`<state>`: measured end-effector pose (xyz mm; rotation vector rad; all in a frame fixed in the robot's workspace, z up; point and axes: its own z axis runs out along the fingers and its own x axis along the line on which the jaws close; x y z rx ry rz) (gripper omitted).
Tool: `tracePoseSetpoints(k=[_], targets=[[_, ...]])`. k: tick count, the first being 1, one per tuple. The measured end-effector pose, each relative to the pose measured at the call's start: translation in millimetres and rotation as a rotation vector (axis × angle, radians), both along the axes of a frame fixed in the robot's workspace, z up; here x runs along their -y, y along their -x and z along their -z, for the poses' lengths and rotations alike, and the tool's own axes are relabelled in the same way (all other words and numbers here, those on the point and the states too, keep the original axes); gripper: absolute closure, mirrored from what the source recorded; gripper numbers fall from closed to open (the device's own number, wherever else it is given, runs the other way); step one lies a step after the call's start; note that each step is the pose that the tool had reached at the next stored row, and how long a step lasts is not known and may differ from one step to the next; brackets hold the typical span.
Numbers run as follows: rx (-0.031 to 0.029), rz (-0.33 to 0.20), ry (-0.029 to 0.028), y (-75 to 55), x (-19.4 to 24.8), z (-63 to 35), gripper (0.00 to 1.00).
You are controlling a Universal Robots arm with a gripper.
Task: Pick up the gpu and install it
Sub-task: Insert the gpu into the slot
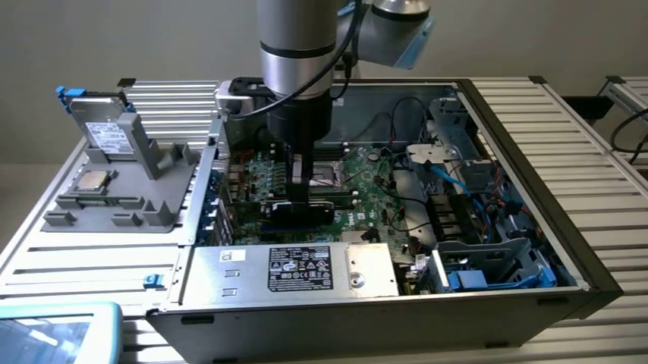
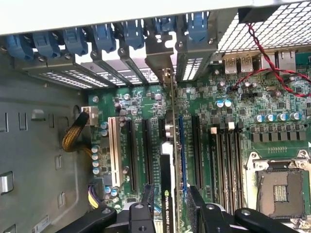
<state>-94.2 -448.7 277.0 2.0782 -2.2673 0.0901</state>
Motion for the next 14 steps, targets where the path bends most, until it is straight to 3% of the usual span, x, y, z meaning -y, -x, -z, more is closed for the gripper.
tracePoseSetpoints(k=[2,6,8,9,13,14], targets=[[0.0004,0.000,-0.0002,1.3,0.2,0.0,0.59],[0.0072,0.000,-0.0066,8.0,1.6,0.3,0.59],[0.0166,0.000,-0.0156,9.5,2.4,1.0,0.59],[0.0219,0.000,-0.0226,9.8,2.8,1.2,0.59],[0.0330,0.000,-0.0471,11.4,4.1,1.7,0.59],[0.0338,0.000,-0.0488,11.9,4.2,1.9,0.59]])
